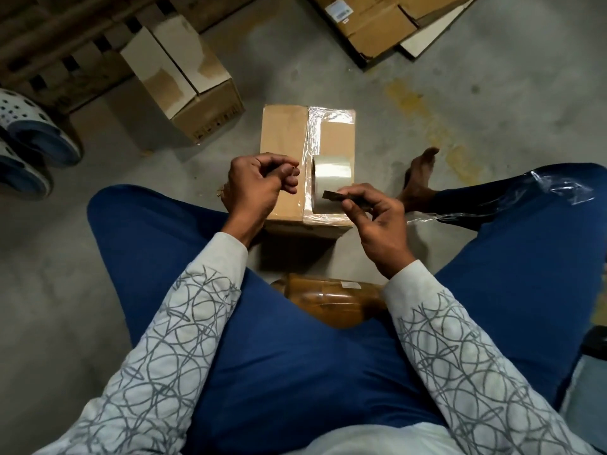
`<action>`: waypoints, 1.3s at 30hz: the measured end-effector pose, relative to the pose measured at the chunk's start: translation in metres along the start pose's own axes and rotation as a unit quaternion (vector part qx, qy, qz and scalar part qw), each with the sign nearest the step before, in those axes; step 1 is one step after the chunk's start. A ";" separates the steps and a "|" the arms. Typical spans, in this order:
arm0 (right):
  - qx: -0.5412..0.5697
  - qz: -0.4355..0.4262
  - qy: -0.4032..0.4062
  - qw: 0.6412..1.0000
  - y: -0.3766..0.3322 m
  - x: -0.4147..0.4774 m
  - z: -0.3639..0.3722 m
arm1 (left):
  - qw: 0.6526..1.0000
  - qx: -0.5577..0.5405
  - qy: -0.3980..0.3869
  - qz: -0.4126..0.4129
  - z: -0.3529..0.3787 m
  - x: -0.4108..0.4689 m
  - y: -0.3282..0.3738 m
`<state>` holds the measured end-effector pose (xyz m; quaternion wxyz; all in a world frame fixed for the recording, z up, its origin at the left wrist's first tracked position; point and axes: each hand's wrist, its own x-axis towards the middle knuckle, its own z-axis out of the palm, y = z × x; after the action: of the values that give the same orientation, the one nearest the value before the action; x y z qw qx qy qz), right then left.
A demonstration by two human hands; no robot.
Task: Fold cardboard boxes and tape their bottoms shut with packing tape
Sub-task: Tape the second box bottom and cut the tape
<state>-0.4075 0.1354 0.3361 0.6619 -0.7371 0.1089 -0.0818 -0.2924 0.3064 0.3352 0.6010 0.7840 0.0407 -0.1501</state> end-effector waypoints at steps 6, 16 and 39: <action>0.066 0.063 0.043 0.995 0.008 0.005 -0.003 | 0.980 0.191 -0.049 0.043 -0.002 0.000 -0.004; 0.291 0.192 0.094 0.932 0.006 0.016 -0.009 | 0.923 0.374 -0.050 0.075 0.011 -0.009 -0.004; 0.382 0.259 0.157 0.873 -0.001 0.025 -0.019 | 0.959 0.187 -0.212 0.025 0.024 -0.021 0.006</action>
<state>-0.3881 0.1104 0.3390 0.8638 -0.3493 0.3585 -0.0574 -0.3158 0.2845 0.3412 0.4417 0.8335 -0.1358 -0.3030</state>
